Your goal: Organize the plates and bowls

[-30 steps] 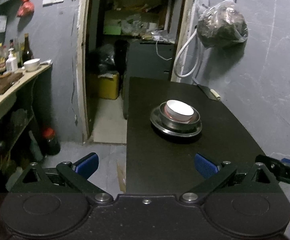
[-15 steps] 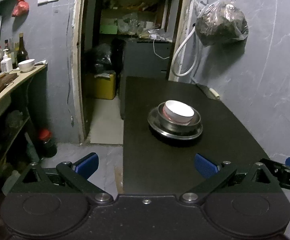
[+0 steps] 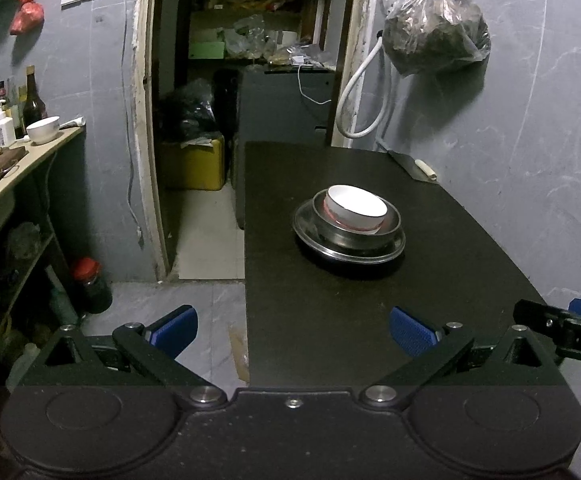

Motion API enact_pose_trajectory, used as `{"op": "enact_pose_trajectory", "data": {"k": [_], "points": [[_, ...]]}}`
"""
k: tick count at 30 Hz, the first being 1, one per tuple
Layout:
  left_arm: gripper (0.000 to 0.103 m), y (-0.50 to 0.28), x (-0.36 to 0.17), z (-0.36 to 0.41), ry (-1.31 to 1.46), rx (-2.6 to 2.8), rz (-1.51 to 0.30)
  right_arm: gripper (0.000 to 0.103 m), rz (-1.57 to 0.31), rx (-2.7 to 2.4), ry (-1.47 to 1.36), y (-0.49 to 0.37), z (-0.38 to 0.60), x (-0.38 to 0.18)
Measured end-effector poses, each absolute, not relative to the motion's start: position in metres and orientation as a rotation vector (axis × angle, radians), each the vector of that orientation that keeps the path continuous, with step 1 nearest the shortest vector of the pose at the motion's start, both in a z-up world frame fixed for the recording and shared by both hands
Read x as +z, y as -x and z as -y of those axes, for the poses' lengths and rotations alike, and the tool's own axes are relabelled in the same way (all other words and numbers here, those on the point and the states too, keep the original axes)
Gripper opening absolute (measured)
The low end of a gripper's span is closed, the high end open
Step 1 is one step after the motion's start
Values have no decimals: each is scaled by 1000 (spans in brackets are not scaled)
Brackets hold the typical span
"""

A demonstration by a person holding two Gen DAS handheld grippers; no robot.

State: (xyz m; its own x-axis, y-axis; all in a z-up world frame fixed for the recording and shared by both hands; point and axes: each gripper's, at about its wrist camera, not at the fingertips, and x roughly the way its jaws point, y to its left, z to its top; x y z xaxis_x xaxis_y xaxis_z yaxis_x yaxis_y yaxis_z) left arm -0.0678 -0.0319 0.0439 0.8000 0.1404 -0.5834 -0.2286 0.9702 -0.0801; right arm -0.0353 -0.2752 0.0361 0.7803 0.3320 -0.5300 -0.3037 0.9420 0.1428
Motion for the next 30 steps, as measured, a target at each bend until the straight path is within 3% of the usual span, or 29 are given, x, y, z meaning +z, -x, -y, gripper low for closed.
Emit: {"op": "enact_pose_trajectory", "data": {"k": [30], "points": [[102,67,41,31,134,200,-628,103,-601,355,-57,33,273,36]]}}
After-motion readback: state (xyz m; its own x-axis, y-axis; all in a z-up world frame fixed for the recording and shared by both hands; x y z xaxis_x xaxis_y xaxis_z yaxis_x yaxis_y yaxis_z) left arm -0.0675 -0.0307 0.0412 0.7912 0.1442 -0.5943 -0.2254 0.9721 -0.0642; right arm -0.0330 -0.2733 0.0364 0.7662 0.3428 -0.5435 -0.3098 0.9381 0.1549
